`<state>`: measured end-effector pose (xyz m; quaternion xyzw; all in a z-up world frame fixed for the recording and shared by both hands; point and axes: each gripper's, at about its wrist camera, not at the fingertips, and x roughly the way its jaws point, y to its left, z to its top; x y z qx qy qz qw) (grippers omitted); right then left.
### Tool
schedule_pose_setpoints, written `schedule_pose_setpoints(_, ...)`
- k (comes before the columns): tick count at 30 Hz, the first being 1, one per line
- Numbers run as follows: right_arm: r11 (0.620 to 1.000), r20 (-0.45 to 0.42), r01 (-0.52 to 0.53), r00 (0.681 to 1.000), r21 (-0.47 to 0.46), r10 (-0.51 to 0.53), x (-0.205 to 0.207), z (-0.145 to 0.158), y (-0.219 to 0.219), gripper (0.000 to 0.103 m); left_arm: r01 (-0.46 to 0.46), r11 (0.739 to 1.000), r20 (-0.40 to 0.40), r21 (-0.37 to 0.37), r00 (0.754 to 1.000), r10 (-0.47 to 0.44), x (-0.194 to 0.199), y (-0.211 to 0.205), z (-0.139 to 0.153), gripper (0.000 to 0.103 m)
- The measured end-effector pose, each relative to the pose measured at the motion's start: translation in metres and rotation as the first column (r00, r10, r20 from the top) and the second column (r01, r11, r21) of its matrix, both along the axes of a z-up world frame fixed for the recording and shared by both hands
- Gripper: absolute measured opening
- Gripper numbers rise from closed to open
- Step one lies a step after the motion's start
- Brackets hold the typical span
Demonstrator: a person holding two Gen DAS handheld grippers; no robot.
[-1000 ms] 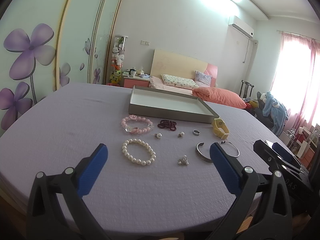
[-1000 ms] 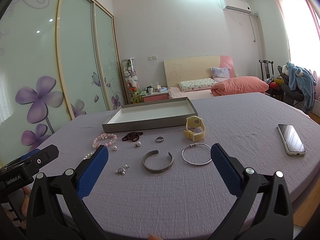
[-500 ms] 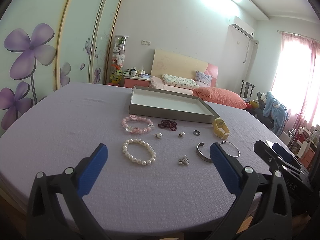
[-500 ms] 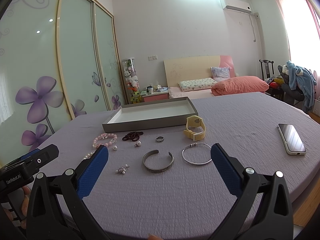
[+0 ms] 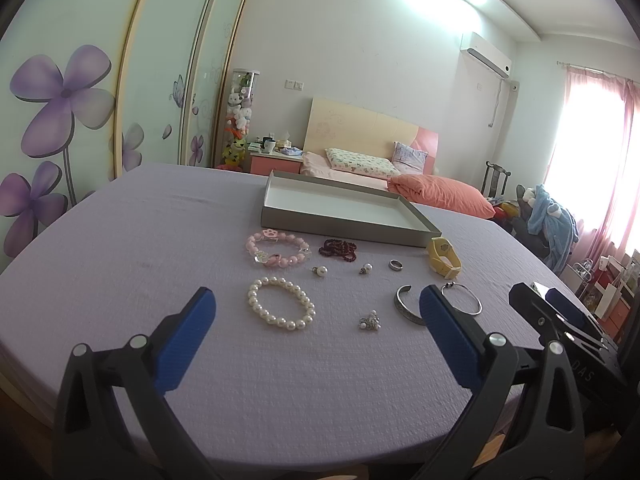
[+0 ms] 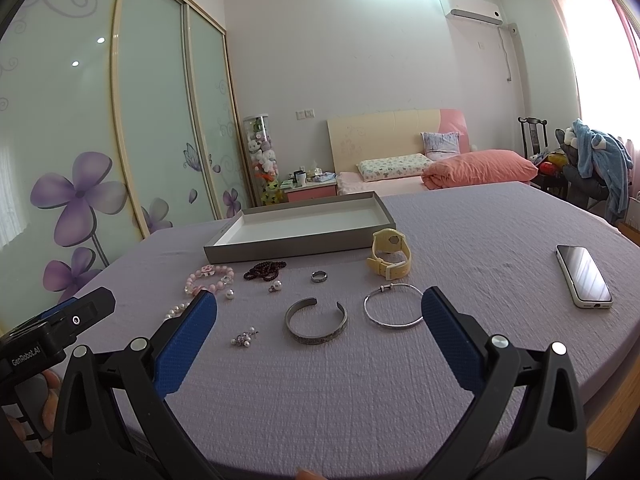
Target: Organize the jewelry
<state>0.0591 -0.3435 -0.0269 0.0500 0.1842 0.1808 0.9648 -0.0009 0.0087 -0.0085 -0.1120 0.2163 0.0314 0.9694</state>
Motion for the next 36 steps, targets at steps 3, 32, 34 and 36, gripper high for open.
schedule_pose_setpoints(3,1.0,-0.001,0.0,1.0,0.0,0.0,-0.001,0.002,-0.001,0.102,0.0,1.0,0.0,0.0,1.0,0.0,0.0,0.0,0.0,0.101)
schedule_pose_setpoints(32,0.982,-0.45,0.077,0.881,-0.174,-0.149,0.107,-0.057,-0.027,0.102,-0.035,0.999,-0.191,-0.029,0.981,0.029,0.046,0.029,-0.03,0.101)
schedule_pose_setpoints(34,0.978,-0.47,0.074,0.868,-0.197,-0.16,0.112,-0.059,-0.026,0.102,-0.035,0.999,-0.203,-0.023,0.979,0.029,0.051,0.03,-0.032,0.101)
schedule_pose_setpoints(36,0.973,-0.485,0.063,0.859,-0.222,-0.167,0.115,-0.063,-0.023,0.102,-0.033,0.999,-0.214,-0.015,0.977,0.029,0.054,0.031,-0.034,0.101)
